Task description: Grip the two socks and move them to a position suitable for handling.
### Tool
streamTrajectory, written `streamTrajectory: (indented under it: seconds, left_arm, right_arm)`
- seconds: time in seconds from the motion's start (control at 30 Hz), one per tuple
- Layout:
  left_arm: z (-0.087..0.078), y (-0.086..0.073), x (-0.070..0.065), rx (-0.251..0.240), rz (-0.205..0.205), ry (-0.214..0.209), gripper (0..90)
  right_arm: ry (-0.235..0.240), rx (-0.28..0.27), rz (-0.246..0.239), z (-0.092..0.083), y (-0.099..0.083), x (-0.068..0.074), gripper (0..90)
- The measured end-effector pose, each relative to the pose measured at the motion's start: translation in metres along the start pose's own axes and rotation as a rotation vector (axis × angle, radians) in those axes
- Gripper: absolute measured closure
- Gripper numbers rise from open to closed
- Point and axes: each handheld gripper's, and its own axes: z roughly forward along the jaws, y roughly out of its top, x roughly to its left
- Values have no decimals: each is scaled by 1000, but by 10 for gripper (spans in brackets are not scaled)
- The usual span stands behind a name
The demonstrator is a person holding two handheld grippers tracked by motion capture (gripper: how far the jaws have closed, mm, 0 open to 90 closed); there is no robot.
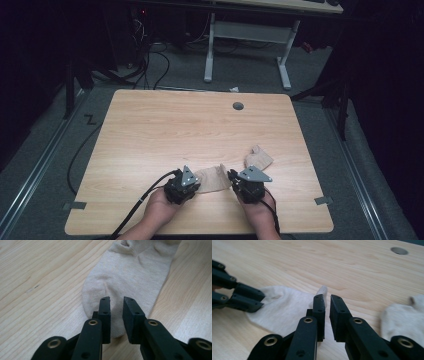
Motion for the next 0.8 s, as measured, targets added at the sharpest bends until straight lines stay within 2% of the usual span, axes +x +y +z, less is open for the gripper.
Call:
streamTrajectory:
  seconds: [0.1,0.13,0.17,0.2,0.23,0.27,0.3,0.37,0.4,0.43,0.5,0.57,0.7,0.73,0.77,0.8]
  left_arm:
    - [-2,-3,3,-1,-12,8,767]
    - [-4,-5,5,1,-18,13,767]
    - [-6,-6,6,5,-24,16,767]
    - [-7,-7,8,5,-30,19,767]
    - [-8,-9,10,3,-38,21,767]
    - [-9,-10,12,6,-39,24,766]
    - [-10,-10,12,7,-40,26,766]
    - [-10,-11,15,7,-44,30,764]
    - [-10,-11,15,7,-44,30,763]
    - [-11,-12,16,9,-46,33,763]
    - [-12,-14,20,7,-47,41,763]
    - [-14,-16,24,5,-59,51,764]
    - [-14,-18,31,-2,-82,69,766]
    - [-12,-18,39,-12,-105,84,765]
    - [-12,-18,39,-12,-105,84,765]
    - [-9,-17,47,-17,-119,99,764]
  right_arm:
    - [-2,25,-12,6,-1,3,830]
    - [-19,-6,-30,2,0,6,821]
    - [-19,-6,-30,2,0,6,821]
    - [-36,-38,-41,-4,3,7,817]
    - [-34,-81,-33,-12,9,8,816]
    - [-27,-82,-32,-13,10,8,818]
    - [-12,-68,-32,-10,9,8,830]
    - [12,13,-27,7,3,7,856]
    - [12,13,-27,7,3,7,856]
    - [23,108,-13,27,-3,1,872]
    - [29,157,0,38,-4,-4,880]
    - [42,186,2,45,-5,-4,886]
    - [59,188,-5,51,0,-1,888]
    - [62,183,-13,56,3,2,888]
    - [62,183,-13,56,3,2,888]
    - [58,190,-20,63,8,3,887]
